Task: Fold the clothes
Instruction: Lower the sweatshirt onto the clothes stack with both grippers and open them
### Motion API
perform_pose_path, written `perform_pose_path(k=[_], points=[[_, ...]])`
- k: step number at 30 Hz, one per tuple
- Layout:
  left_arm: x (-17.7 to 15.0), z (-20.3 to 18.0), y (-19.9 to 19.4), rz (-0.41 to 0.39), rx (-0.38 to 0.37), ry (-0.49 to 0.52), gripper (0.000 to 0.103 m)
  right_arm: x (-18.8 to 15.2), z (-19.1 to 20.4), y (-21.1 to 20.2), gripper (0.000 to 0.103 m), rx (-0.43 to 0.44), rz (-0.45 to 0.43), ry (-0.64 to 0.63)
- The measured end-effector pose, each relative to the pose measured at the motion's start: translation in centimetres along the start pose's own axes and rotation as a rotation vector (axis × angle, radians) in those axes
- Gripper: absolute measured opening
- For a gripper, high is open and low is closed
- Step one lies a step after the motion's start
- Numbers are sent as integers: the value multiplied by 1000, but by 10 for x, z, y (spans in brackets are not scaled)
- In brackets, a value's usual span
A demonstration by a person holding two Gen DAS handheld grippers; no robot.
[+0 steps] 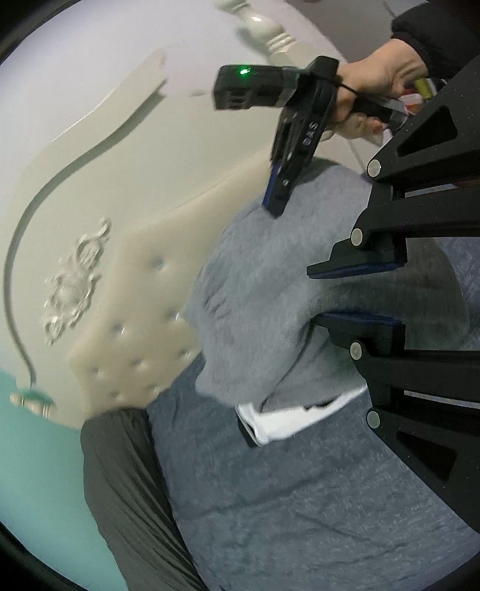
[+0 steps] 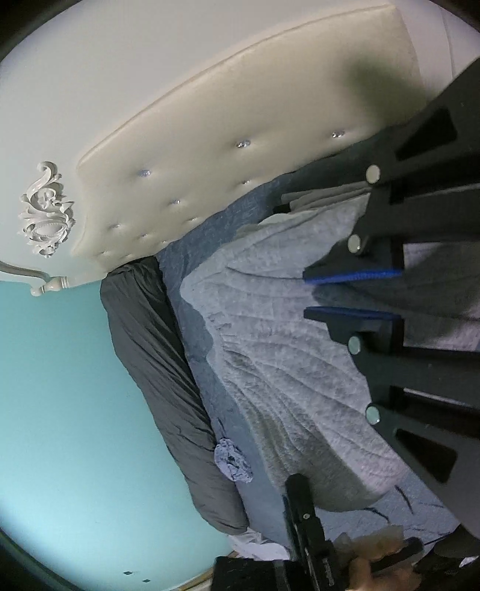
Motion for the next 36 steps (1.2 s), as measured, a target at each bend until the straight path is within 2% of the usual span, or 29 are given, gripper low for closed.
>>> perform_pose_path(k=[5, 8, 19, 23, 27, 30, 32, 36], points=[[-17, -5, 17, 32, 31, 54, 18, -13, -9, 4, 8, 4, -2, 25], [-9, 5, 0, -50, 66, 23, 18, -21, -15, 6, 8, 6, -3, 40], [10, -23, -1, -134, 82, 114, 18, -24, -10, 5, 8, 26, -20, 44], [23, -12, -12, -150, 70, 71, 18, -25, -12, 5, 8, 36, -18, 43], [33, -18, -16, -164, 57, 98, 18, -23, -12, 5, 8, 39, -24, 49], [41, -22, -30, -208, 43, 92, 18, -23, -10, 5, 8, 41, -21, 36], [41, -29, -26, -182, 22, 93, 18, -22, -10, 6, 8, 38, -15, 29], [20, -32, 9, -56, 27, 119, 18, -22, -11, 6, 8, 38, -13, 35]])
Point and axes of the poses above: each gripper's, at about its wrist camera, not at the fingertips, and y roughly the way its jaws point, z to its left, x to its top, the point moved 8 cm from there along y, roughly the way its jaws point, and after that the axes turned 1 degree about -y, right-handed, at the moved point
